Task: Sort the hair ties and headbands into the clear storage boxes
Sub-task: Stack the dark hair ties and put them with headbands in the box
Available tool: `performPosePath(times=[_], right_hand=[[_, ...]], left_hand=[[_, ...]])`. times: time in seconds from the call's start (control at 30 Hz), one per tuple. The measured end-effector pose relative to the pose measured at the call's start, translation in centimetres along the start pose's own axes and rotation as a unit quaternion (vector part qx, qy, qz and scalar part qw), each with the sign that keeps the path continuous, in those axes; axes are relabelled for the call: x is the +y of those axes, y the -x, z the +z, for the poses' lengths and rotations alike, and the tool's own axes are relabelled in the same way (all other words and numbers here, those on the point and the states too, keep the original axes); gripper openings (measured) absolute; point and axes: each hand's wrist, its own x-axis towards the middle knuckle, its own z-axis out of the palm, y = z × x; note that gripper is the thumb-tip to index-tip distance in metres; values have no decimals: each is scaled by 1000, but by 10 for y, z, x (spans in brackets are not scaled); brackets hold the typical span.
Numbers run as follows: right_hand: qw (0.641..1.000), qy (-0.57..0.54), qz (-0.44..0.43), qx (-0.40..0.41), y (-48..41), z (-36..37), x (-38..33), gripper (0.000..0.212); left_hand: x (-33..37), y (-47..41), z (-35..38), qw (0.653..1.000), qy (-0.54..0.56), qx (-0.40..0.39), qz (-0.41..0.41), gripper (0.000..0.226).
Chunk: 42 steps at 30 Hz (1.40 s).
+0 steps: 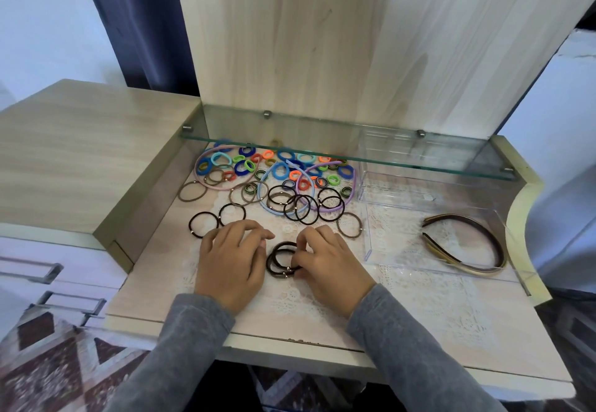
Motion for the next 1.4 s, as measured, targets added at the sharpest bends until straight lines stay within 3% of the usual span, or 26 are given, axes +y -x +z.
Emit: performPosePath(times=[0.17,0.33,0.57,0.77,0.87,0.97,1.03,1.1,1.17,1.23,1.3,1.4], right_hand=[[993,-93,72,12,1,5,3,9],[977,-165,131,24,-1,7,7,8],[992,-94,81,5,-3,6,3,9],[998,55,-9,11,-6,5,-7,14],[997,79,-3,5,-4,8,-10,17],[995,-37,93,13,-1,9,-6,10],[972,-155,175,38,-3,7,-3,4],[918,-284,272,62,-7,-1,-4,13],[860,-374,335,92,-9,-7,-5,18],[821,-426,361,114,-9,-10,-7,8],[803,-457,361,125,-9,-10,-8,5],[798,-476,344,131,-9,-12,-12,4]], left_hand=[[4,-1,-4,1000,9,9,0,27],[9,-5,-3,987,143,27,-67,28],[9,-2,1,983,162,17,-82,29],[9,-2,2,984,162,-9,-79,28],[8,-2,3,978,189,-5,-83,26],[13,-2,-1,980,194,28,-34,26],[19,-2,-4,970,231,46,-57,23],[30,-5,-10,924,337,35,-177,21],[41,-12,-16,800,509,6,-318,21],[50,-19,-23,673,624,-15,-396,17],[57,-24,-27,628,660,-27,-411,17],[66,-30,-28,594,693,-30,-408,20]])
